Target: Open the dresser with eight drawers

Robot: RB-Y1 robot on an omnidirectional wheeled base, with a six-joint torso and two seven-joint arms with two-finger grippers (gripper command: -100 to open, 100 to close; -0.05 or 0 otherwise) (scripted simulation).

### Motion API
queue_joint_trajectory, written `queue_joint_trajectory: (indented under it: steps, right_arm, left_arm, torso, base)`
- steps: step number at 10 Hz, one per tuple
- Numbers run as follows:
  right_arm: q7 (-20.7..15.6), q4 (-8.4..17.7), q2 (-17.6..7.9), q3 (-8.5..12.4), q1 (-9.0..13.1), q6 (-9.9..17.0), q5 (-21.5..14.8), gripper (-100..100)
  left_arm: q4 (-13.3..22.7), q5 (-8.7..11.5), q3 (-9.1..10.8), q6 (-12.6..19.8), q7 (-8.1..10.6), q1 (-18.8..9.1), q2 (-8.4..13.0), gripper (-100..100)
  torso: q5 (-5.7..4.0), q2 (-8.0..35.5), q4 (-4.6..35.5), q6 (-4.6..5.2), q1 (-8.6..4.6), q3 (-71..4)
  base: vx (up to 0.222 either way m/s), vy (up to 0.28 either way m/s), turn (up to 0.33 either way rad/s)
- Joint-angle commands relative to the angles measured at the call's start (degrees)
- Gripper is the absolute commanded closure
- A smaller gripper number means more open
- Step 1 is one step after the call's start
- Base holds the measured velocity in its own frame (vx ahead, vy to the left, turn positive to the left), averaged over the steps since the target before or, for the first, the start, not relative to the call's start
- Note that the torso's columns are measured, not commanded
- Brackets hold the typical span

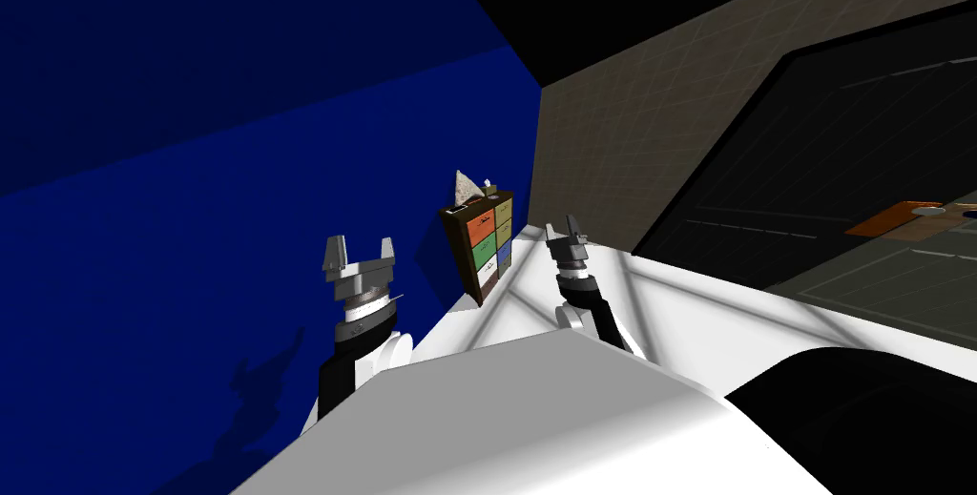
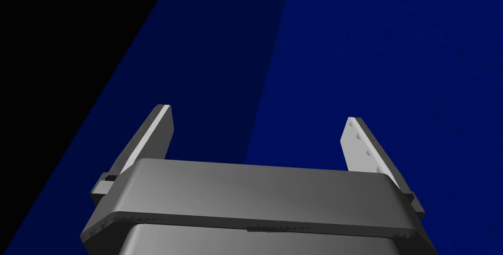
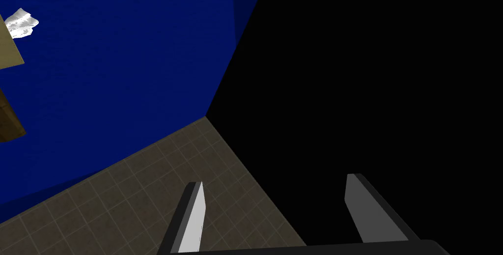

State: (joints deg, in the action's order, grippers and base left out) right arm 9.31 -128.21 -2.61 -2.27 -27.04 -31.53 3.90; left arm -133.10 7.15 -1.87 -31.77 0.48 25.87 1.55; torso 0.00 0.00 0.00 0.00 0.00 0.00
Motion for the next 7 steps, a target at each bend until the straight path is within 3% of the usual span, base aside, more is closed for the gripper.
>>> queue_joint_trajectory:
  steps: [1, 7]
  right_arm:
    - [0.0, 0.0, 0.0, 0.0, 0.0, 0.0, 0.0, 0]
    - [0.0, -0.02, 0.0, 0.0, 0.0, 0.0, 0.0, 0]
  left_arm:
    - [0.0, 0.0, 0.0, 0.0, 0.0, 0.0, 0.0, 0]
    - [-0.01, 0.0, 0.0, 0.0, 0.0, 0.0, 0.0, 0]
  torso:
    - [0.0, 2.32, 2.35, 0.0, 0.0, -4.67]
    - [0.0, 26.92, 26.91, 0.0, 0.0, -53.81]
  base:
    - [0.0, 0.0, 0.0]
    - [0.0, 0.0, 0.0]
